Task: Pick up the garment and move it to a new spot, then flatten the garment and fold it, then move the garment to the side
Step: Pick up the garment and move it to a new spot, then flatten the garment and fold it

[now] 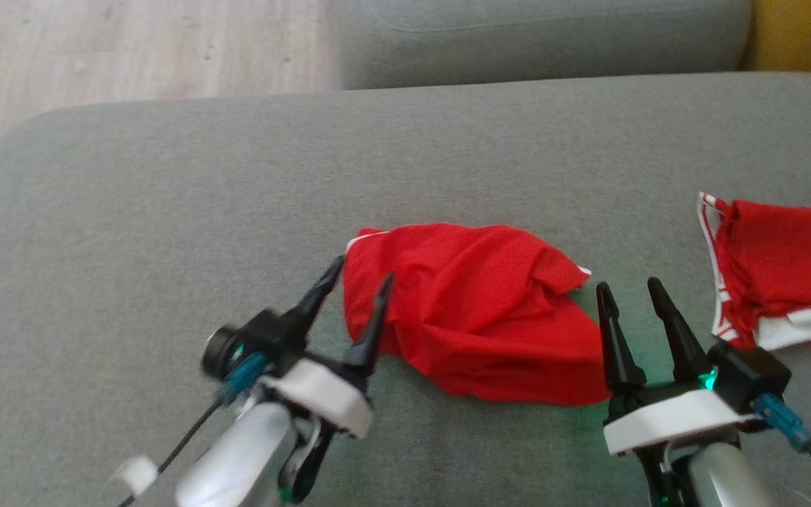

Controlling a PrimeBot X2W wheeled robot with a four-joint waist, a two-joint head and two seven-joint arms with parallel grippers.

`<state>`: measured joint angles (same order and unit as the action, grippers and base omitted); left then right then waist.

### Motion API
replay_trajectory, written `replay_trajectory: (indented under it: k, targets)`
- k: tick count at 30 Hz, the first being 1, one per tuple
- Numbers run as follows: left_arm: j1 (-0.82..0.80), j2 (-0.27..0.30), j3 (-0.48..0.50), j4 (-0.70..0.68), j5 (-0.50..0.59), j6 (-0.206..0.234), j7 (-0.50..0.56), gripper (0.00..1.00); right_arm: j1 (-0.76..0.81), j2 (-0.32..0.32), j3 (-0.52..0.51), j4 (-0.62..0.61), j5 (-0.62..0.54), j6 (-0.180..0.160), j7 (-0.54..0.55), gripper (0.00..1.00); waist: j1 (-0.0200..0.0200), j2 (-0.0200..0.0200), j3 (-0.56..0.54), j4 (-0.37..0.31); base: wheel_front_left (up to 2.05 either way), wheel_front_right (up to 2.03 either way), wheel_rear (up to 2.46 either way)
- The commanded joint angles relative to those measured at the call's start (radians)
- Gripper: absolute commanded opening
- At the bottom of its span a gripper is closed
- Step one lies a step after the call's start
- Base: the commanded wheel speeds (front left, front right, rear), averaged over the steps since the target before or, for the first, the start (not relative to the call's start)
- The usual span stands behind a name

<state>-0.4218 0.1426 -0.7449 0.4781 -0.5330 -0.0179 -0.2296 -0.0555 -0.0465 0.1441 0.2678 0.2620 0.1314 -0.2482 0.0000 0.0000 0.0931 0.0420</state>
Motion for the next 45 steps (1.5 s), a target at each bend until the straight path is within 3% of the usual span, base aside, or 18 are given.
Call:
replay_trajectory:
  k: [1, 5, 9, 20, 33, 43, 44, 45]
  targets:
    - [0.011, 0.023, 0.062, -0.044, -0.014, 0.023, -0.019, 1.0, -0.002, -0.004, 0.017, -0.033, -0.009, -0.001, -0.014, 1.0, 0.0, 0.0, -0.013, 0.024, 0.0, 0.0, 0.0]
    - [0.1, 0.037, 0.132, -0.089, -0.032, 0.067, -0.03, 1.0, 0.006, -0.004, 0.02, -0.031, -0.011, -0.001, -0.014, 1.0, 0.0, 0.0, -0.02, 0.037, 0.0, 0.0, 0.0]
    - [0.154, 0.033, 0.176, -0.135, -0.016, 0.077, -0.032, 1.0, 0.008, -0.004, 0.02, -0.031, -0.013, -0.001, -0.014, 1.0, 0.0, 0.0, -0.02, 0.039, 0.0, 0.0, 0.0]
    - [0.161, -0.008, 0.214, -0.145, 0.043, 0.043, -0.032, 1.0, -0.026, -0.004, 0.018, -0.009, -0.041, -0.001, -0.014, 1.0, 0.0, 0.0, -0.007, 0.028, 0.0, 0.0, 0.0]
    - [0.16, -0.046, 0.23, -0.103, 0.073, 0.004, -0.032, 1.0, -0.172, -0.006, 0.029, 0.228, -0.114, -0.001, 0.147, 1.0, 0.0, 0.0, 0.026, 0.089, 0.0, 0.0, 0.0]
    - [0.158, -0.066, 0.25, -0.087, 0.095, -0.014, -0.032, 1.0, -0.26, -0.015, 0.015, 0.346, -0.159, -0.001, 0.13, 1.0, 0.0, 0.0, 0.039, 0.119, 0.0, 0.0, 0.0]
    - [0.159, -0.068, 0.252, -0.086, 0.097, -0.015, -0.032, 1.0, -0.267, -0.016, 0.015, 0.355, -0.164, -0.001, 0.124, 0.54, 0.0, 0.0, 0.038, 0.119, 0.0, 0.0, 0.0]
    - [0.16, -0.069, 0.254, -0.084, 0.1, -0.017, -0.032, 1.0, -0.275, -0.017, 0.012, 0.361, -0.171, -0.001, 0.112, 0.02, 0.0, 0.0, 0.037, 0.118, 0.0, 0.0, 0.0]
